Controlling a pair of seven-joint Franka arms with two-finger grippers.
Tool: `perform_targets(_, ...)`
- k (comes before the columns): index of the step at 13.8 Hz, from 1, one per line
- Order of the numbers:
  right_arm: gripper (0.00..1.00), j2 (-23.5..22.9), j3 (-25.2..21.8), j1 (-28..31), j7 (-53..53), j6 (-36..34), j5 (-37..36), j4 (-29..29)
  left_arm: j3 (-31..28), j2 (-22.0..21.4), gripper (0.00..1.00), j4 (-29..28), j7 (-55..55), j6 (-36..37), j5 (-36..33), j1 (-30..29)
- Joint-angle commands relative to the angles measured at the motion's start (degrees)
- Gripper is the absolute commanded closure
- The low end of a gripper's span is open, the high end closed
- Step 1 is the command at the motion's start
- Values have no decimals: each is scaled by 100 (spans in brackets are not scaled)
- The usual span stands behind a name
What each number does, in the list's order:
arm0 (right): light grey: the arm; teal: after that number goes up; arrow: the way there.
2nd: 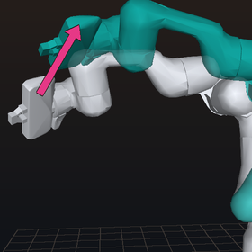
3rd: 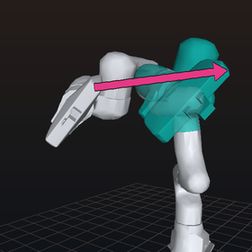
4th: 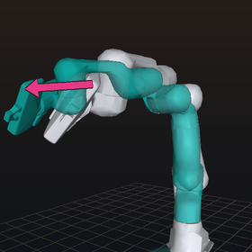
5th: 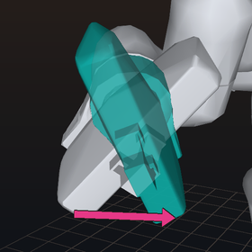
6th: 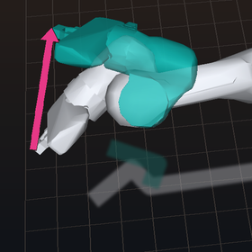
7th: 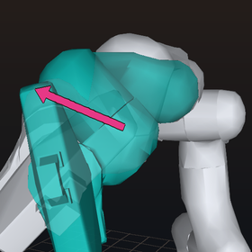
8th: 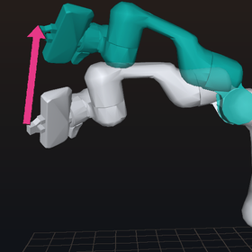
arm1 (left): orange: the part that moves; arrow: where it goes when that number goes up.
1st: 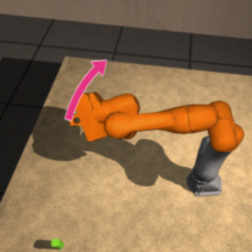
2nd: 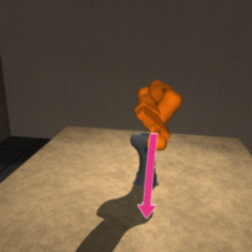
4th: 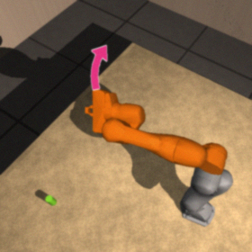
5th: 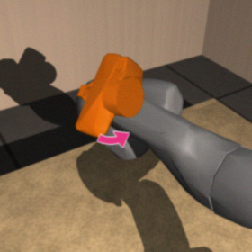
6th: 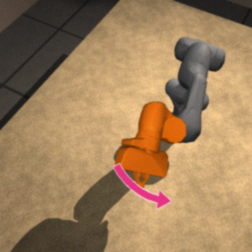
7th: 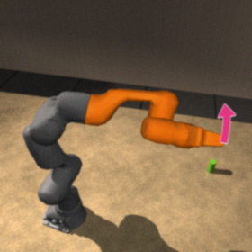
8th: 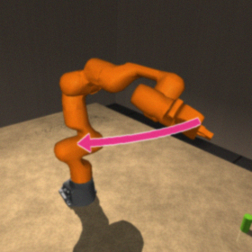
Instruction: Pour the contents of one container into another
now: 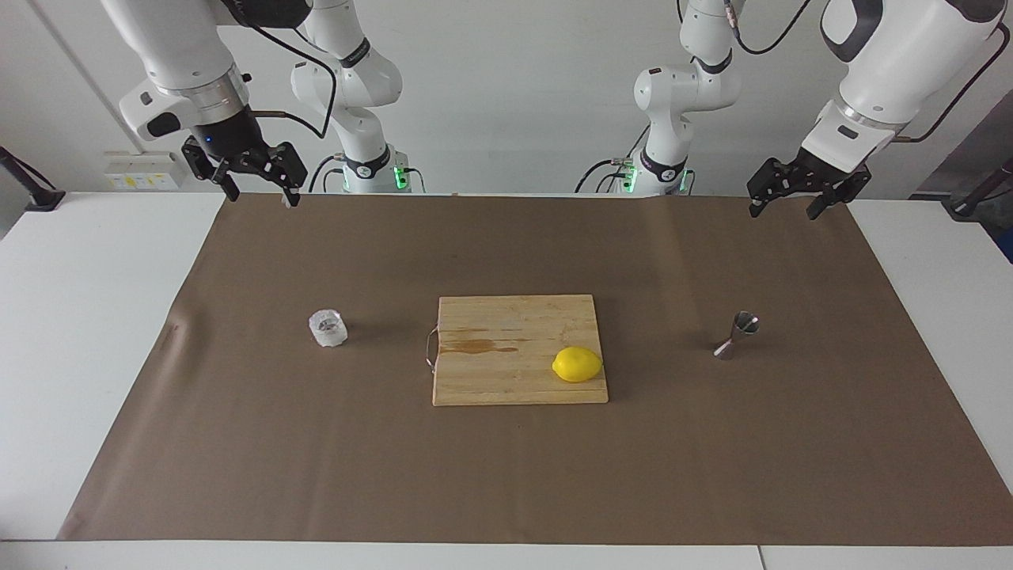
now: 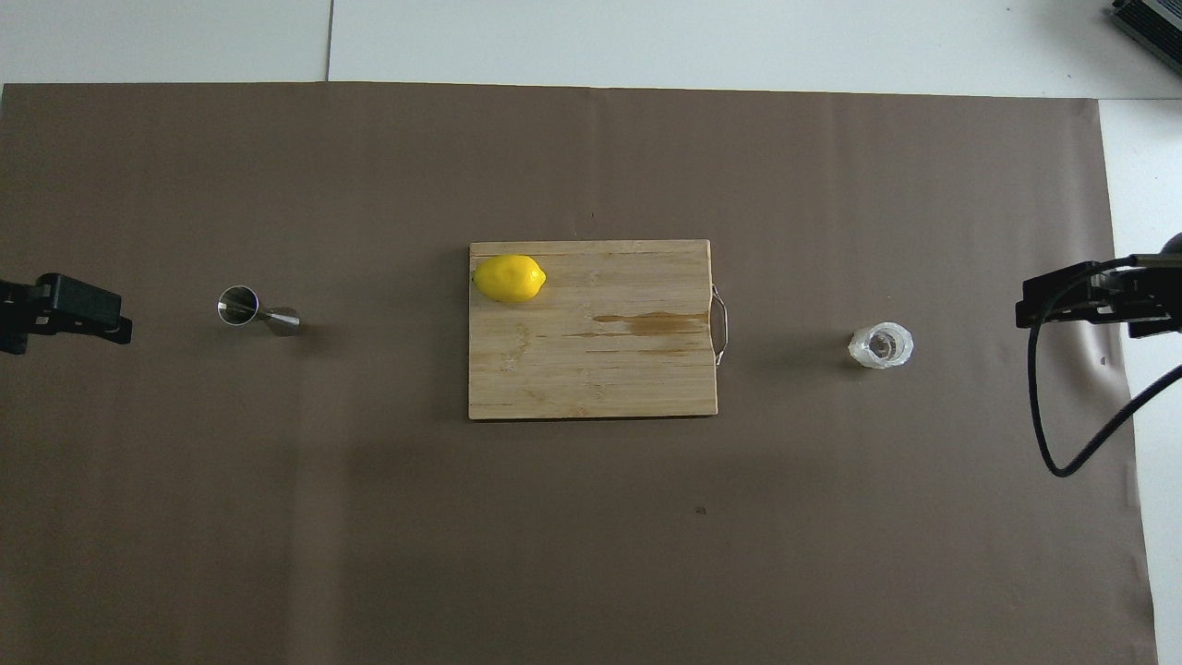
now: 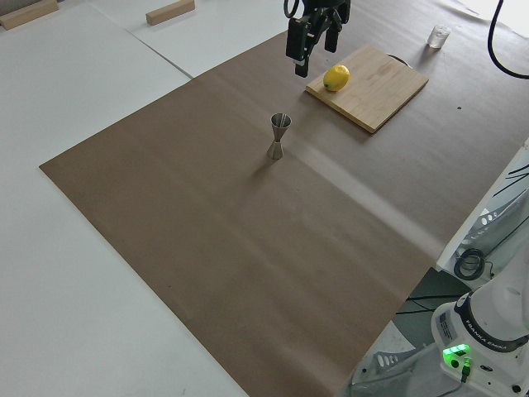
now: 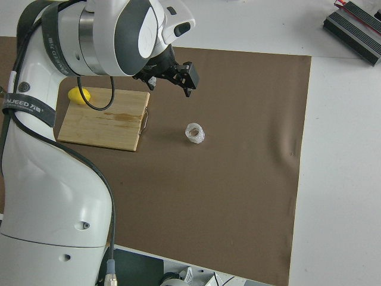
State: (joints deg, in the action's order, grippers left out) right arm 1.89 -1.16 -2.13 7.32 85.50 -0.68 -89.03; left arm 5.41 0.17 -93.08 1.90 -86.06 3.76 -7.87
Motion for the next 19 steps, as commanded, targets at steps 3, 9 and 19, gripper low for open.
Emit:
perform_targets(3, 0, 49, 37, 63, -126, -68, 42, 0, 38, 553, 0, -357, 1520, -620, 450, -582)
perform_targets(9, 0, 49, 37, 63, -126, -68, 42, -9, 39, 133, 0, -2132, 4252, -2113, 2442, -1155)
perform_targets(19, 0, 49, 37, 63, -126, -68, 42, 0, 39, -210, 0, -3855, 6718, -4136, 5519, -1173)
